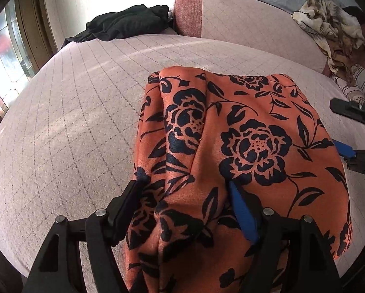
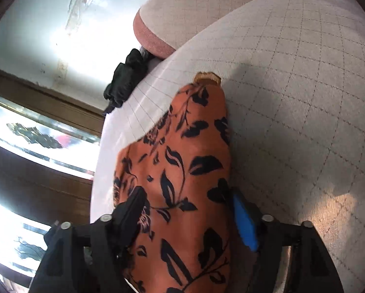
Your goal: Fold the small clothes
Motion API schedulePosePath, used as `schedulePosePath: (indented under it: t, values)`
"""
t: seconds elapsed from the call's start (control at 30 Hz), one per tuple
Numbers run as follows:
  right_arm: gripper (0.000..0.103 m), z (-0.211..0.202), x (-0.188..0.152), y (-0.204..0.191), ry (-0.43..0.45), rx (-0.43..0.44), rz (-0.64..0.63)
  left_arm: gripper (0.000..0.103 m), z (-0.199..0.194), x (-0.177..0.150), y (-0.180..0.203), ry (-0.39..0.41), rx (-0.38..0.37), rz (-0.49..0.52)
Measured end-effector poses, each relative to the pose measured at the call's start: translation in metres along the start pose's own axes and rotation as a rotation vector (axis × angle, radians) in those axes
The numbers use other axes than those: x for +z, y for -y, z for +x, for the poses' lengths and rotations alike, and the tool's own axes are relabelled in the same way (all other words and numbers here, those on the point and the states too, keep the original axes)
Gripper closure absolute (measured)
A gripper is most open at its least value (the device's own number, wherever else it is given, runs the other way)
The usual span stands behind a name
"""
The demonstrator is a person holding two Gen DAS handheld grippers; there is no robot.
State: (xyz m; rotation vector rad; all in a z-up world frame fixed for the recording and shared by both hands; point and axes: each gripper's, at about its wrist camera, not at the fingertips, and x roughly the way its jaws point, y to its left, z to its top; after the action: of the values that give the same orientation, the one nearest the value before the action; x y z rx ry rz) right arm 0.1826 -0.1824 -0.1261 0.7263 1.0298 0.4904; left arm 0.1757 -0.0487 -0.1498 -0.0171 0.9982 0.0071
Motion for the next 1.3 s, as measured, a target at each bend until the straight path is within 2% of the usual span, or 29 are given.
schedulePosePath:
  t: [0.1,0.13,0.17,0.2,0.23,0.3,0.33,0.37,0.4,0.43,0.47,0.53,0.6,0.63,0.67,0.73,0.77,0.87,0.9,0.93,0.97,1.03,1.13,1.2,1.23,1.27,1.3]
  values:
    - [0.021,0.023,0.025,0.018,-0.03,0.029,0.122,0.027,0.001,-0.002,-0.001,0.001,0.003,-0.003]
    - [0.035,0.039,0.03,0.026,-0.071,0.037,0.155,0.027,0.001,-0.002,0.0,0.001,0.004,-0.001]
    - [0.057,0.053,0.031,0.028,-0.122,0.035,0.165,0.027,0.001,-0.002,-0.001,0.001,0.003,0.002]
    - [0.067,0.055,0.03,0.021,-0.117,-0.006,0.139,0.026,0.001,-0.001,0.0,0.0,0.002,0.002]
    - [0.069,0.05,0.028,0.004,-0.082,-0.032,0.068,0.024,0.004,-0.001,-0.002,-0.002,-0.003,-0.005]
    - [0.069,0.035,0.02,-0.02,-0.016,-0.073,-0.041,0.022,0.007,0.0,-0.004,-0.007,-0.013,-0.023]
    - [0.067,0.036,0.018,-0.021,-0.012,-0.124,-0.059,0.022,0.008,-0.001,-0.004,-0.007,-0.014,-0.025]
    - [0.062,0.038,0.015,-0.015,-0.024,-0.186,-0.057,0.022,0.008,-0.001,-0.003,-0.004,-0.008,-0.02]
    - [0.05,0.039,0.011,-0.007,-0.043,-0.205,-0.027,0.022,0.006,-0.001,-0.003,0.001,-0.003,-0.014]
    - [0.039,0.034,0.007,-0.002,-0.048,-0.15,0.007,0.022,0.006,-0.001,-0.004,0.001,-0.005,-0.014]
    - [0.035,0.024,0.0,-0.003,-0.044,-0.11,0.006,0.022,0.006,-0.001,-0.005,-0.001,-0.008,-0.019]
    - [0.023,0.001,-0.025,-0.008,-0.021,-0.123,-0.031,0.022,0.006,-0.001,-0.006,-0.003,-0.011,-0.031]
    - [0.023,-0.004,-0.054,-0.005,-0.093,-0.116,-0.023,0.022,0.006,-0.002,-0.007,0.001,-0.005,-0.029]
    - [0.041,-0.006,-0.07,-0.004,-0.127,-0.109,-0.034,0.022,0.006,-0.002,-0.007,0.0,-0.001,-0.03]
    - [0.051,-0.006,-0.081,-0.009,-0.14,-0.12,-0.077,0.022,0.006,-0.001,-0.007,-0.003,-0.001,-0.031]
    - [0.064,-0.012,-0.088,-0.024,-0.107,-0.168,-0.145,0.022,0.003,-0.002,-0.004,-0.007,-0.002,-0.029]
    - [0.064,-0.017,-0.088,-0.033,-0.083,-0.183,-0.165,0.022,0.001,-0.001,-0.003,-0.011,-0.003,-0.033]
    - [0.064,-0.01,-0.094,-0.057,-0.063,-0.295,-0.3,0.022,0.001,0.002,-0.003,-0.023,-0.007,-0.047]
    - [0.058,-0.002,-0.099,-0.05,-0.088,-0.343,-0.316,0.022,0.0,0.004,-0.002,-0.027,-0.006,-0.045]
    - [0.053,0.004,-0.1,-0.041,-0.108,-0.356,-0.304,0.023,-0.003,0.004,-0.001,-0.022,0.001,-0.04]
    - [0.052,-0.003,-0.101,-0.035,-0.088,-0.327,-0.284,0.023,-0.007,0.006,-0.001,-0.019,0.001,-0.034]
    - [0.045,-0.008,-0.102,-0.037,-0.077,-0.333,-0.293,0.024,-0.019,0.007,-0.001,-0.02,0.008,-0.041]
    - [0.038,-0.01,-0.105,-0.035,-0.089,-0.346,-0.317,0.024,-0.052,0.006,-0.005,0.043,-0.026,-0.062]
    - [0.035,-0.014,-0.105,-0.029,-0.089,-0.327,-0.281,0.024,-0.059,-0.003,-0.006,0.055,-0.006,-0.057]
    - [0.034,-0.018,-0.105,-0.027,-0.087,-0.323,-0.274,0.024,-0.05,-0.01,-0.006,0.021,0.016,-0.04]
    - [0.034,-0.024,-0.105,-0.026,-0.085,-0.328,-0.276,0.024,-0.029,-0.018,-0.008,-0.051,0.02,-0.028]
    - [0.034,-0.031,-0.105,-0.029,-0.07,-0.338,-0.28,0.023,-0.015,-0.028,-0.015,-0.09,-0.026,-0.058]
